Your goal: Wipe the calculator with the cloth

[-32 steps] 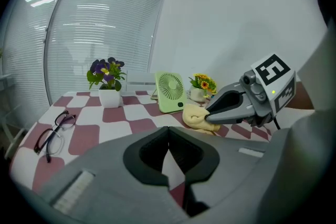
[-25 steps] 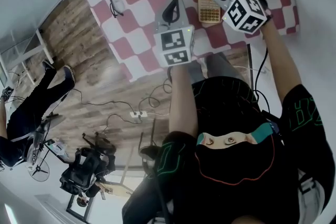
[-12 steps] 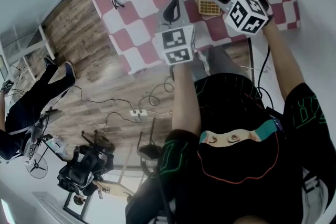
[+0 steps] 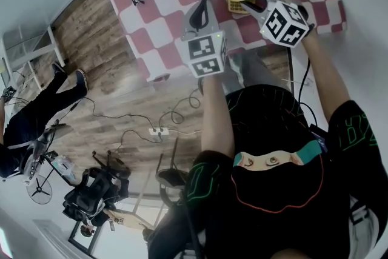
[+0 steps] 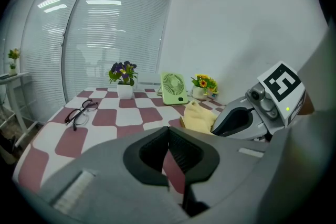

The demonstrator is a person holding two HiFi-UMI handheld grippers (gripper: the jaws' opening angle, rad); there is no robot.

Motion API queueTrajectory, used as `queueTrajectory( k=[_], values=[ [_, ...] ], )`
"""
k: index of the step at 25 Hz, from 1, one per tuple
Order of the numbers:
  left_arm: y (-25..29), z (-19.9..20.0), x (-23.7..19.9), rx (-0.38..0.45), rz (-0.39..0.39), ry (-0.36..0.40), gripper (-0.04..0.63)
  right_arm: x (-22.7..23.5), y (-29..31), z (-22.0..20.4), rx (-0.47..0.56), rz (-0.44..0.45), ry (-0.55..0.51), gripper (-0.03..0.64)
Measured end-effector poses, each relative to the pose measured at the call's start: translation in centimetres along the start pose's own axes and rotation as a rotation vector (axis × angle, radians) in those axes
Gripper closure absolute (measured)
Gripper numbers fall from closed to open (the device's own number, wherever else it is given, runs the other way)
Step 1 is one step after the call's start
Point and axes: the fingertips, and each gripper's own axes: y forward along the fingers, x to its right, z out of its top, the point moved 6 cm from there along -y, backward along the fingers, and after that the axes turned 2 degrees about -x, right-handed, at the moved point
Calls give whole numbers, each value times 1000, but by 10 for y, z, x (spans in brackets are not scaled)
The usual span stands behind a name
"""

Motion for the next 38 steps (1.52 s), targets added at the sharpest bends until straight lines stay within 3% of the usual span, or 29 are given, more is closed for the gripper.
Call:
queueTrajectory(
  k=[13, 19, 24, 28, 38],
  values=[
    [-15, -2, 11, 18, 26, 8, 584, -34, -8, -1, 41, 56, 11, 580],
    [-22, 3, 13, 37, 35, 13, 584, -49, -14, -1, 47, 139, 11, 580],
    [-20, 19, 11, 79, 37, 24, 584, -44, -36, 5, 151, 210, 126, 580],
    [-19, 32, 12, 97, 34, 50, 585, -21, -71, 7, 305, 119, 297, 580],
    [3, 87, 49, 205, -48, 145, 584, 64, -159, -17, 626, -327, 695, 580]
  ],
)
